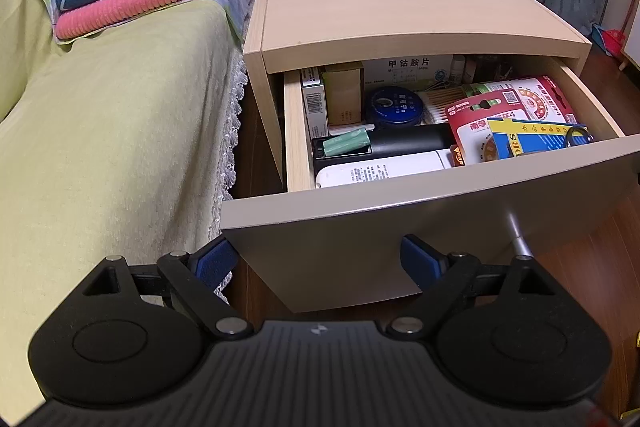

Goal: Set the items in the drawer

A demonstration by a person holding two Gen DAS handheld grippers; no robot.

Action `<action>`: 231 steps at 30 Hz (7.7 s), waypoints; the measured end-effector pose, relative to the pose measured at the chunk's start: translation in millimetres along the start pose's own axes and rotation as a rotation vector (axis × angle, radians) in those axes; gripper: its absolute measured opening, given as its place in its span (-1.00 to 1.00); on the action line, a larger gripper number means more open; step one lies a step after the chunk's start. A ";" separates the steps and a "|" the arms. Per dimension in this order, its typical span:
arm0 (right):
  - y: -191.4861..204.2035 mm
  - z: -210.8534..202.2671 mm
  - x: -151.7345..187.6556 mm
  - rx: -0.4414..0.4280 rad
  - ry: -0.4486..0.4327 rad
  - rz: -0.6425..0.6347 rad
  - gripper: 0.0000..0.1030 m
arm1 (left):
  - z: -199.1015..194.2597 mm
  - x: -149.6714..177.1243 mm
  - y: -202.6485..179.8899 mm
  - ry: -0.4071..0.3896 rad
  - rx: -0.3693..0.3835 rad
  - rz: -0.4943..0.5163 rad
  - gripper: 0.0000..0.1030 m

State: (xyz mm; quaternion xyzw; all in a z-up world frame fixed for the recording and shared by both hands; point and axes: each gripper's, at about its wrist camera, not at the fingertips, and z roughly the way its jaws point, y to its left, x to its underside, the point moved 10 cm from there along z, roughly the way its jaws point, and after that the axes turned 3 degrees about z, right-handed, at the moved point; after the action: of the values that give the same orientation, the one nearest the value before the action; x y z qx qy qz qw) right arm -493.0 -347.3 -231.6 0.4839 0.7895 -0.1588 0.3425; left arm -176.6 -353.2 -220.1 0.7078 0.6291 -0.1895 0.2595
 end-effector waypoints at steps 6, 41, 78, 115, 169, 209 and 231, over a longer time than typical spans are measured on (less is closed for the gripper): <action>-1.1 1.9 -1.5 0.004 -0.004 0.000 -0.21 | 1.5 0.0 -0.2 -0.002 -0.002 -0.002 0.72; -5.8 15.0 -10.2 0.030 -0.031 0.011 -0.18 | 0.6 3.1 1.1 -0.017 0.006 -0.004 0.72; 71.2 51.5 -5.6 0.107 -0.025 0.385 -0.14 | 17.7 29.1 -64.6 0.061 -0.050 -0.122 0.72; 69.7 67.8 -15.5 0.194 -0.043 0.398 -0.10 | 36.0 25.0 -62.7 0.018 -0.081 -0.141 0.76; 67.8 79.0 -29.2 0.227 -0.048 0.355 0.04 | 41.2 26.4 -59.9 0.036 -0.060 -0.167 0.76; 66.5 89.5 -35.2 0.230 -0.066 0.371 0.07 | 43.5 22.5 -54.6 0.030 -0.043 -0.167 0.76; 65.4 95.6 -41.7 0.232 -0.076 0.383 0.08 | 42.9 21.9 -49.7 0.019 -0.038 -0.174 0.76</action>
State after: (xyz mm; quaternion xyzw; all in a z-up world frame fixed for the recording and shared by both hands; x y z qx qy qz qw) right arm -386.5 -398.8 -265.8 0.6546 0.6464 -0.1985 0.3380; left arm -220.2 -358.2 -273.6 0.6471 0.6942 -0.1927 0.2495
